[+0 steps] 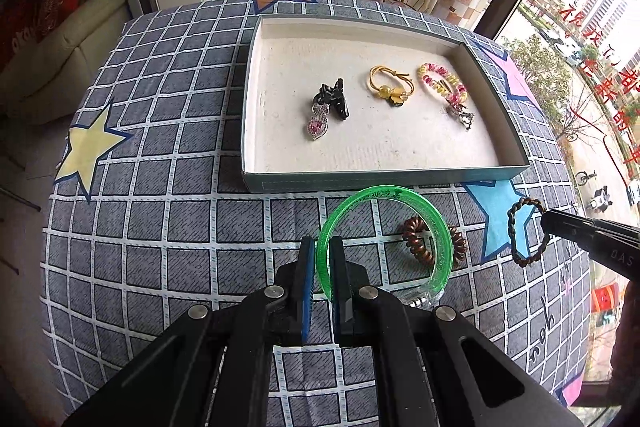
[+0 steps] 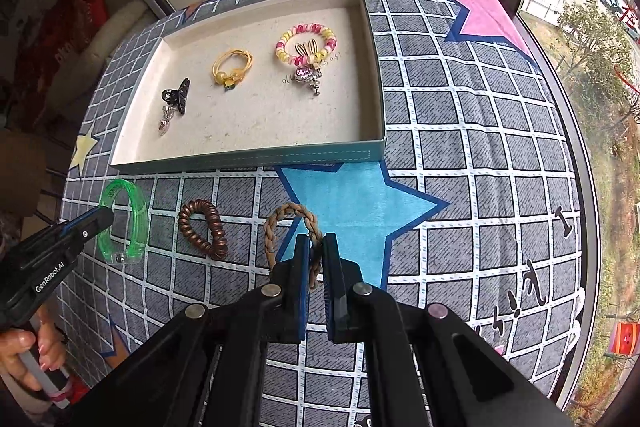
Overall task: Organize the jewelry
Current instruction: 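Carry the bangle and braided bracelet into the tray and open both tools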
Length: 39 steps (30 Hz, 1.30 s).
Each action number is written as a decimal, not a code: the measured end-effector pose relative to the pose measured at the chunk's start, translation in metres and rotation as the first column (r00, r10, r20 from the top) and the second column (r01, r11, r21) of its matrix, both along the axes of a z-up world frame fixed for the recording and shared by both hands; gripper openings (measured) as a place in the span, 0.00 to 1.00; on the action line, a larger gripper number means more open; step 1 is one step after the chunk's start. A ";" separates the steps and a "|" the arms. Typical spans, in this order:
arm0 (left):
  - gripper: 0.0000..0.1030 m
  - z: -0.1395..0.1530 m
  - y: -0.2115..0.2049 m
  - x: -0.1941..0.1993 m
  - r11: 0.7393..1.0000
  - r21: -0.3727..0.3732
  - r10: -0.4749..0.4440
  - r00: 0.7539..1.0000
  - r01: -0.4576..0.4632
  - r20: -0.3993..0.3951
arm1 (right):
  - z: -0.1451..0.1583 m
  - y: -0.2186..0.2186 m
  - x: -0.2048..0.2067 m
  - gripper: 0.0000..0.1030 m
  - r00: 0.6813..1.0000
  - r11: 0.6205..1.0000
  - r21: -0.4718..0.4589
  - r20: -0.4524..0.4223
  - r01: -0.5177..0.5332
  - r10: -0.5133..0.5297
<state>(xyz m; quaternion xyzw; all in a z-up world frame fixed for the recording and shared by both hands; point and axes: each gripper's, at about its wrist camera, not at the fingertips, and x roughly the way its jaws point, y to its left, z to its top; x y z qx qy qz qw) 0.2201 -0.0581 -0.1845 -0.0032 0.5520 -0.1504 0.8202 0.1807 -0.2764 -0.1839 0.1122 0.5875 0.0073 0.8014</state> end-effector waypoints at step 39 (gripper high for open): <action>0.19 0.010 -0.052 0.143 0.996 0.022 0.087 0.993 -0.090 0.084 | 0.000 -0.039 0.161 0.07 0.996 0.978 0.204 0.067 0.040 -0.055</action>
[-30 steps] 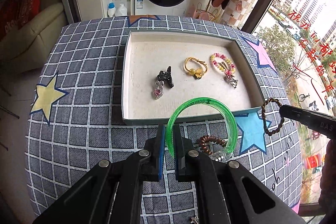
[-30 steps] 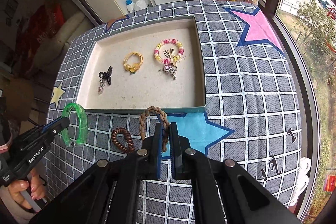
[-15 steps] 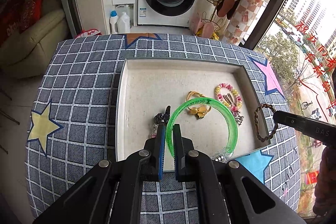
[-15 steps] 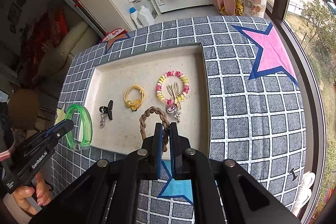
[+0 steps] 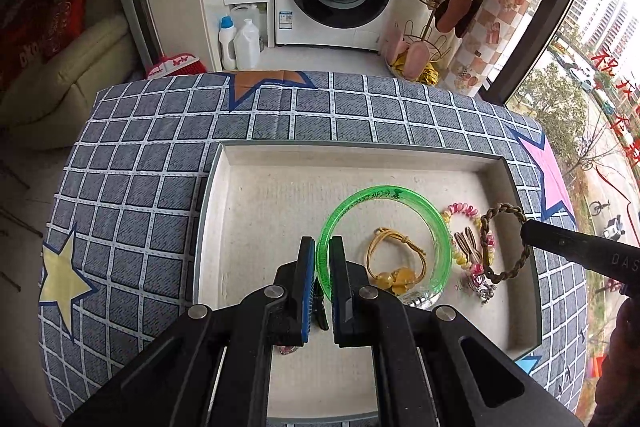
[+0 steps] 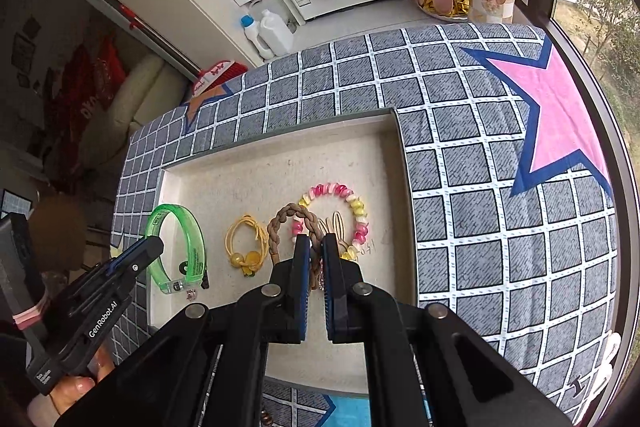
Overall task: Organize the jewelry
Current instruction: 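Carry the bangle and braided bracelet into the tray and open both tools, then withdraw both tools toward the silver hair clip and brown coil hair tie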
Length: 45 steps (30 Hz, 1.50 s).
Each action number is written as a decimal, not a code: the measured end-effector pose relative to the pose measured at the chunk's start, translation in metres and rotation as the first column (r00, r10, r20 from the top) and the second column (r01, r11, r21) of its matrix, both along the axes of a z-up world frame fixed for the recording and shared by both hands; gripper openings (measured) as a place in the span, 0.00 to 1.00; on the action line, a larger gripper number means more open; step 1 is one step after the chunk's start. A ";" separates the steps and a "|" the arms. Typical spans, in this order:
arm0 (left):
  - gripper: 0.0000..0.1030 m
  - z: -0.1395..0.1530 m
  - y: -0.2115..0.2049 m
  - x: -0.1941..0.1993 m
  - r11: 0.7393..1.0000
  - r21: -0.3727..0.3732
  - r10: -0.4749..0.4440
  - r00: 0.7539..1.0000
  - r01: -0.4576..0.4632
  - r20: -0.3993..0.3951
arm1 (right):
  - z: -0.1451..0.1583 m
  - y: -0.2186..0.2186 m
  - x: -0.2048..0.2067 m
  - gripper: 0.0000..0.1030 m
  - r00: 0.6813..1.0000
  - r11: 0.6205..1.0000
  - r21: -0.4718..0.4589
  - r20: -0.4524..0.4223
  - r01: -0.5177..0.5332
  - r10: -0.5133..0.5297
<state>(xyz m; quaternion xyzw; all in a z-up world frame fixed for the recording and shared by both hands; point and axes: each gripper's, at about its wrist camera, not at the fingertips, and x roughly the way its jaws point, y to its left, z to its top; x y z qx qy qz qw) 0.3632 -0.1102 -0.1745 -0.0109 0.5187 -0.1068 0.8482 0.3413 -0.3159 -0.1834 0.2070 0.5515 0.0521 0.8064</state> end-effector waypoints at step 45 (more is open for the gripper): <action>1.00 0.024 0.002 -0.041 0.989 0.150 -0.024 0.994 0.007 0.111 | 0.008 0.005 -0.015 0.61 0.999 0.999 0.012 0.034 -0.036 0.035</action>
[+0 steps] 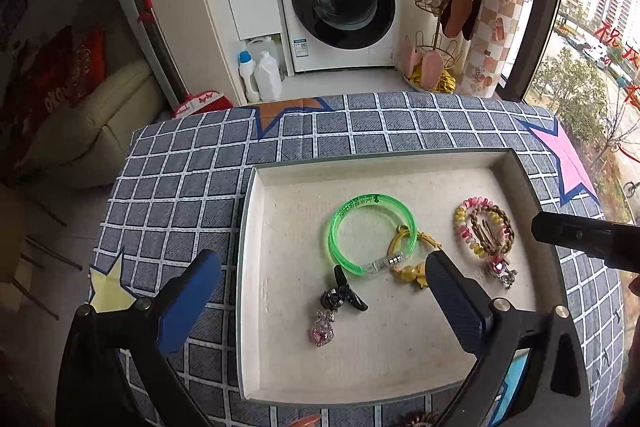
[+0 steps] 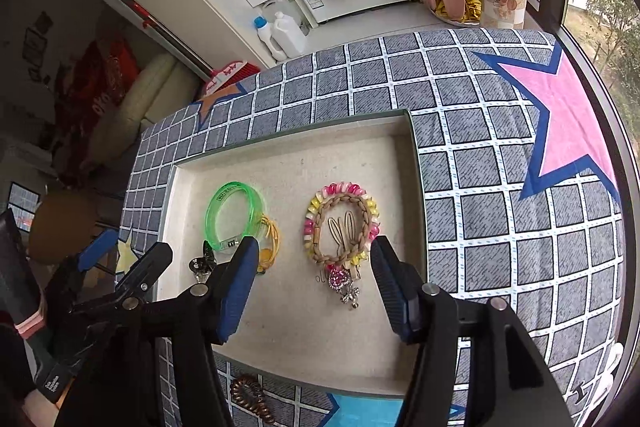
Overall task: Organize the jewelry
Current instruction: 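Withdraw both tools toward the silver hair clip and brown coil hair tie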
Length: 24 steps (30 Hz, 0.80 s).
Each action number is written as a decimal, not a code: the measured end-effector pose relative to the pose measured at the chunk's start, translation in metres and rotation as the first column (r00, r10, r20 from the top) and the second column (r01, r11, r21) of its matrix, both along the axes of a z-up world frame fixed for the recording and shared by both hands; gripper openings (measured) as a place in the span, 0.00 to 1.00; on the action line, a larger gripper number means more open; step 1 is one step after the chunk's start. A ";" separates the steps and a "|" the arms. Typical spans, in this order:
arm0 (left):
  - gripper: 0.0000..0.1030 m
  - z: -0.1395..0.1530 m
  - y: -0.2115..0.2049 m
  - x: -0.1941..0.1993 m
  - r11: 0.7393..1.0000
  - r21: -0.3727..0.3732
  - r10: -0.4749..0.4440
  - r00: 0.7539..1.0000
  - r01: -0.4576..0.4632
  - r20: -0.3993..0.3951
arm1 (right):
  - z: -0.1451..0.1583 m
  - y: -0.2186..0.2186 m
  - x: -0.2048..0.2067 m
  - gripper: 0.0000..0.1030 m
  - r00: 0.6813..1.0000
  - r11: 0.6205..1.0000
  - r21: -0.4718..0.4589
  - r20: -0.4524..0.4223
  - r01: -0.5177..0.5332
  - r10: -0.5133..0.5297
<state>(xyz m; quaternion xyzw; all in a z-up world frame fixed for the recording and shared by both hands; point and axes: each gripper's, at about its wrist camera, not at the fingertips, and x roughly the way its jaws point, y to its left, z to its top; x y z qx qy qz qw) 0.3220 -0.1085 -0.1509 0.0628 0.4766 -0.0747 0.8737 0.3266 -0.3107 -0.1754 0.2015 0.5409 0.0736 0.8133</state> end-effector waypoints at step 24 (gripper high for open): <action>1.00 -0.019 0.063 -0.173 1.000 0.006 -0.019 0.979 0.020 -0.203 | 0.002 0.029 -0.166 0.88 0.998 0.999 -0.022 -0.049 0.024 -0.025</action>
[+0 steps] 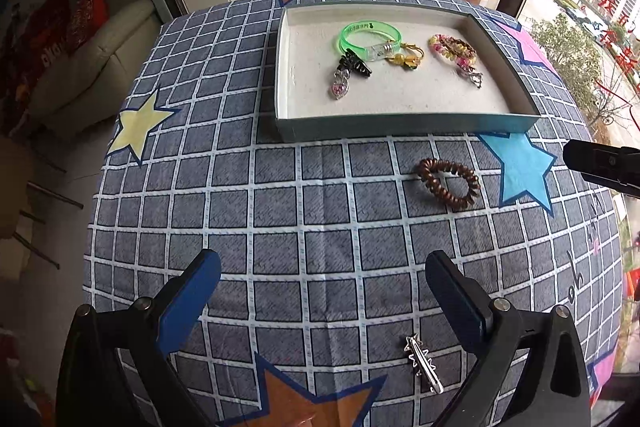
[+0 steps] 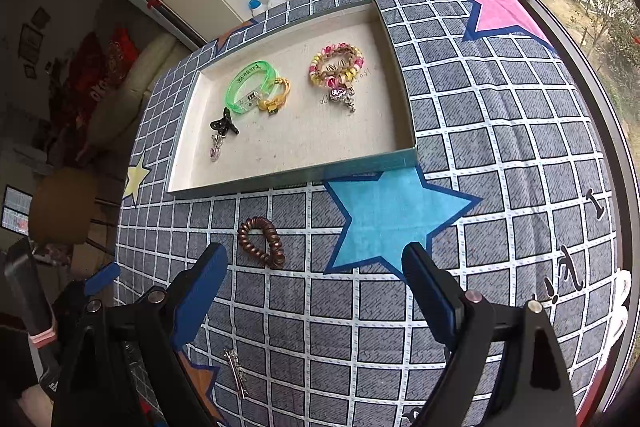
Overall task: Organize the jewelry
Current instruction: 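Withdraw both tools toward the silver hair clip and brown coil hair tie, then grasp the silver hair clip with the left tool while the right tool grasps the brown coil hair tie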
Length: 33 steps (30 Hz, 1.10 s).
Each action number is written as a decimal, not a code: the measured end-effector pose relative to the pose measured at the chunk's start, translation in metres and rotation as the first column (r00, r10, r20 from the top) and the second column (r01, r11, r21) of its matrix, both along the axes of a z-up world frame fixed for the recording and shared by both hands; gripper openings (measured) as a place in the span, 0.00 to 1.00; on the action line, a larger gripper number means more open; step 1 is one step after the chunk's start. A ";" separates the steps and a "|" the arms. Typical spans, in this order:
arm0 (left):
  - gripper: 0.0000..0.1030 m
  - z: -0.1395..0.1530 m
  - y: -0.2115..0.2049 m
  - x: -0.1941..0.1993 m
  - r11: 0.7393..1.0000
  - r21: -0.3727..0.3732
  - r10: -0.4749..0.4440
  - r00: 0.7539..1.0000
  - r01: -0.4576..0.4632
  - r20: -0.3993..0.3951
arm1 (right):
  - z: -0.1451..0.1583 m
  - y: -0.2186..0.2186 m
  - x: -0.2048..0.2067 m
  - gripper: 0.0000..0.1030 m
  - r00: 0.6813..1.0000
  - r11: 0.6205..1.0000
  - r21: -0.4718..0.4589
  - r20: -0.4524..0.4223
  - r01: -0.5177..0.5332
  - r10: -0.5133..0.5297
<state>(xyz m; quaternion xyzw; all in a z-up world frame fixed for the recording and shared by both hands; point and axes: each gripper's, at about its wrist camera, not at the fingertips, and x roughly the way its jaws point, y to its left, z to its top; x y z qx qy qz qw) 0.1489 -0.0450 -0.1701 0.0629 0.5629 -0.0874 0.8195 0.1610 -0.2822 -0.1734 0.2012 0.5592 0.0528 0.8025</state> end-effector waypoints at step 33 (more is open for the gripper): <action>0.97 -0.056 -0.024 -0.067 0.996 -0.063 0.050 0.979 -0.063 -0.199 | -0.037 0.043 0.000 0.88 0.975 0.982 -0.070 -0.152 -0.173 0.161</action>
